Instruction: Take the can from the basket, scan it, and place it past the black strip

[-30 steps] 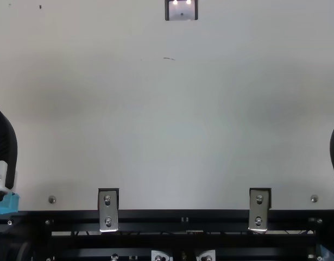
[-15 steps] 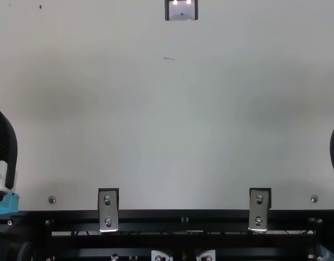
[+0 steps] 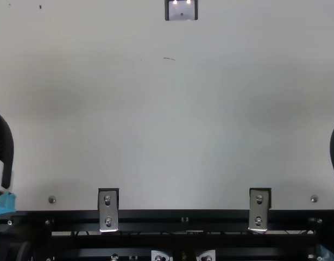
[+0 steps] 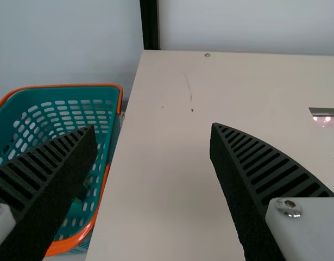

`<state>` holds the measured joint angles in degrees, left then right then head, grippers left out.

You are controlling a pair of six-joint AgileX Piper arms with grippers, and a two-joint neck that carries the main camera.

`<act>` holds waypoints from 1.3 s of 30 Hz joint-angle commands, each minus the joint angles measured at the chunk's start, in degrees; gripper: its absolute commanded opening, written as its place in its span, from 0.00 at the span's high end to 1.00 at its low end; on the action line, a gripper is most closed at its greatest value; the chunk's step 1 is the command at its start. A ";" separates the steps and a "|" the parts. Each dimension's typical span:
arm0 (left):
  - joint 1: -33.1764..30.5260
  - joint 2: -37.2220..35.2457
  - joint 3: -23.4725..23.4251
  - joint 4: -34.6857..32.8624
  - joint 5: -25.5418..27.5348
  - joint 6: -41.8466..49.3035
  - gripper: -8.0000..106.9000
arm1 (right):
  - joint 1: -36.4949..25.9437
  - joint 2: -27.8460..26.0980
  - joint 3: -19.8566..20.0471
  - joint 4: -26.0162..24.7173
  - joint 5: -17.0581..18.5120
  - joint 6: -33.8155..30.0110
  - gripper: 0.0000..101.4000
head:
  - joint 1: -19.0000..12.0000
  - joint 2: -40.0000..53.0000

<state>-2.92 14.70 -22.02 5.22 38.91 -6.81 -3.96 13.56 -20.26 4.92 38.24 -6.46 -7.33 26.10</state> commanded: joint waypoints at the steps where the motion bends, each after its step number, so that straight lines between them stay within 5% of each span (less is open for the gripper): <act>1: 0.42 1.11 -1.15 0.22 0.02 -0.34 0.15 | 0.00 0.00 0.00 0.00 0.00 0.00 0.00 | -2.81 0.95; 20: 10.23 27.04 -18.96 2.90 0.08 -6.83 0.15 | 0.00 0.00 0.00 0.00 0.00 0.00 0.00 | -2.81 0.95; 39: 23.43 55.70 -29.55 0.67 -2.04 -9.99 0.15 | 0.00 0.00 0.00 0.00 0.00 0.00 0.00 | -2.81 0.95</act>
<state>20.28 67.13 -51.17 5.75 36.97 -15.40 -3.96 13.56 -20.26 4.92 38.24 -6.46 -7.33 26.10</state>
